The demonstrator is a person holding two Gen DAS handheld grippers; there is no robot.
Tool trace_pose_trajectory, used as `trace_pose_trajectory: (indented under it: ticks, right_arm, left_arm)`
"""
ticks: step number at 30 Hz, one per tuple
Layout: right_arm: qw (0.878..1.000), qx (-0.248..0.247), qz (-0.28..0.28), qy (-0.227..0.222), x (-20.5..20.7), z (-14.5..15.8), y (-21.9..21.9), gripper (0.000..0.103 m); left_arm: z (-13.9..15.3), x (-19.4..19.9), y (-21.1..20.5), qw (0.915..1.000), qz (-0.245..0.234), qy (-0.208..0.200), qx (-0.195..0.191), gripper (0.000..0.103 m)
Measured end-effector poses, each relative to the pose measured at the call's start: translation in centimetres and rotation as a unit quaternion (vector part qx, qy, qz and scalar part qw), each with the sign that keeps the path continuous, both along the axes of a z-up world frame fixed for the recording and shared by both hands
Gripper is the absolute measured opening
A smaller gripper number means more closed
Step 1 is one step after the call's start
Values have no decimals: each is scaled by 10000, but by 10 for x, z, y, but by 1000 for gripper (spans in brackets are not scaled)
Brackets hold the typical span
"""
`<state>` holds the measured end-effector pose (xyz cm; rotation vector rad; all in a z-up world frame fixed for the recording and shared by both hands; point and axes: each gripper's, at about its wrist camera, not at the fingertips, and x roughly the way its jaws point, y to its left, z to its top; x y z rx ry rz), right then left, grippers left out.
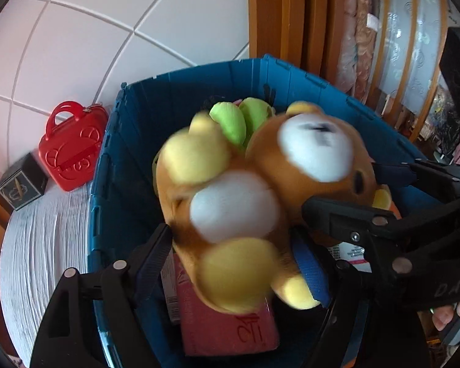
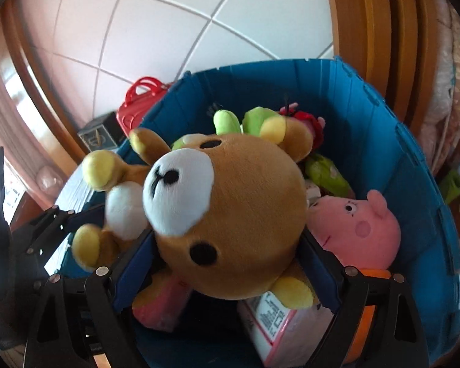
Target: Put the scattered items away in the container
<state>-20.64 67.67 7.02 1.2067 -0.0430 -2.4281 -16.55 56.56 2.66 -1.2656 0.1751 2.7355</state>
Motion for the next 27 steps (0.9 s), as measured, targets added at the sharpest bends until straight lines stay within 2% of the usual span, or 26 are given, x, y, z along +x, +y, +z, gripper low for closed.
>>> trace_pose_trajectory:
  ticks: [3, 7, 12, 14, 16, 24, 27]
  right_arm:
    - [9994, 321, 16, -158, -14, -10, 1, 89]
    - [9994, 266, 24, -241, -21, -18, 6, 89]
    - [9996, 266, 51, -123, -14, -11, 7, 90]
    - [9998, 196, -24, -16, -2, -4, 10, 93]
    - [9998, 142, -105, 83, 11, 5, 13, 103]
    - [9946, 154, -560, 863, 92, 43, 9, 103]
    - [9877, 268, -755, 1346, 132, 54, -2, 103]
  left_arm:
    - [-2, -2, 7, 9998, 70, -89, -186, 79]
    - [0, 3, 5, 9998, 131, -65, -127, 79]
    - [7, 16, -9, 9997, 226, 46, -114, 79]
    - [11, 26, -12, 9996, 232, 144, -115, 79]
    - [17, 38, -17, 9993, 252, 275, -80, 79]
    - [53, 122, -55, 9930, 380, 1063, 343, 79]
    - [60, 149, -69, 9885, 424, 1385, 438, 95]
